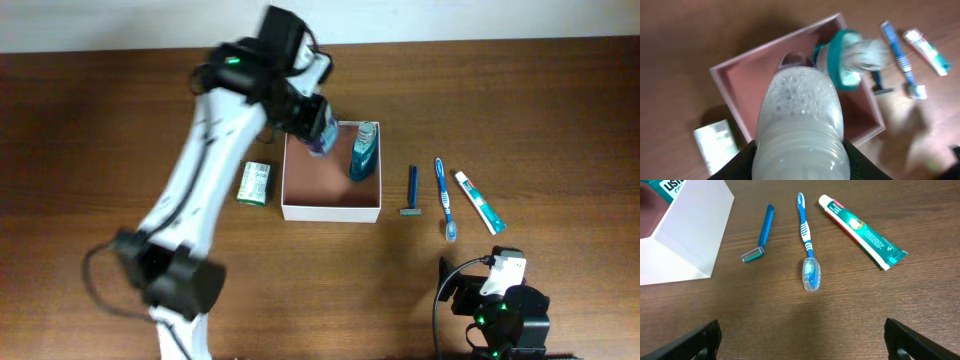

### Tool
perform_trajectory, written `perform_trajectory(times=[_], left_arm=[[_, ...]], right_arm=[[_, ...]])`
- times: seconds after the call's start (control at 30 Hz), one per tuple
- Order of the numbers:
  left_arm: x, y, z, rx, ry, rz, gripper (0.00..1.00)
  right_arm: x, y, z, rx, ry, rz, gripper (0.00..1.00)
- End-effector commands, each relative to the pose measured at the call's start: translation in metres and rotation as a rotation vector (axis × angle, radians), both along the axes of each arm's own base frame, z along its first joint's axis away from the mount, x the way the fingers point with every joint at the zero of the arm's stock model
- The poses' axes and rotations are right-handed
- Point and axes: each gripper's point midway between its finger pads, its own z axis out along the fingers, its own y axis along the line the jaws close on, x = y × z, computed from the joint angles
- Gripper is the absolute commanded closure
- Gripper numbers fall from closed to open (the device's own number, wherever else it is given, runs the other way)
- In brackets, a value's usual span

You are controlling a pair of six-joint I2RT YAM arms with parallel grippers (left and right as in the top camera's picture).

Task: Pack container
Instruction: 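Place the soap pump bottle into the box beside the mouthwash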

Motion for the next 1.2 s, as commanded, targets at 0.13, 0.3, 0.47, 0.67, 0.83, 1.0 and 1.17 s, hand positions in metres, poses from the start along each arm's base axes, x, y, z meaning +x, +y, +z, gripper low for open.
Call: perform_trajectory(times=[0.13, 0.3, 0.47, 0.67, 0.83, 1.0, 1.17], left_arm=[[0.019, -0.032, -0.07, 0.044, 0.07, -0.002, 0.87], [0.028, -0.039, -0.081, 0.06, 0.043, -0.008, 0.56], [0.03, -0.043, -0.083, 0.09, 0.013, -0.016, 0.42], [0.02, -0.035, -0.064, 0.108, 0.041, -0.022, 0.01], [0.013, -0.011, -0.019, 0.108, 0.042, 0.015, 0.01], [0.009, 0.036, 0.03, 0.137, -0.001, 0.102, 0.01], [0.015, 0.076, 0.056, 0.122, -0.056, 0.17, 0.01]], right_arm=[[0.0, -0.003, -0.002, 0.002, 0.001, -0.019, 0.01], [0.0, -0.003, -0.002, 0.002, 0.001, -0.019, 0.01], [0.0, -0.003, -0.002, 0.002, 0.001, -0.019, 0.01], [0.0, -0.003, -0.002, 0.002, 0.001, -0.019, 0.01], [0.0, -0.003, -0.002, 0.002, 0.001, -0.019, 0.01], [0.0, -0.003, -0.002, 0.002, 0.001, -0.019, 0.01], [0.0, -0.003, -0.002, 0.002, 0.001, -0.019, 0.01]])
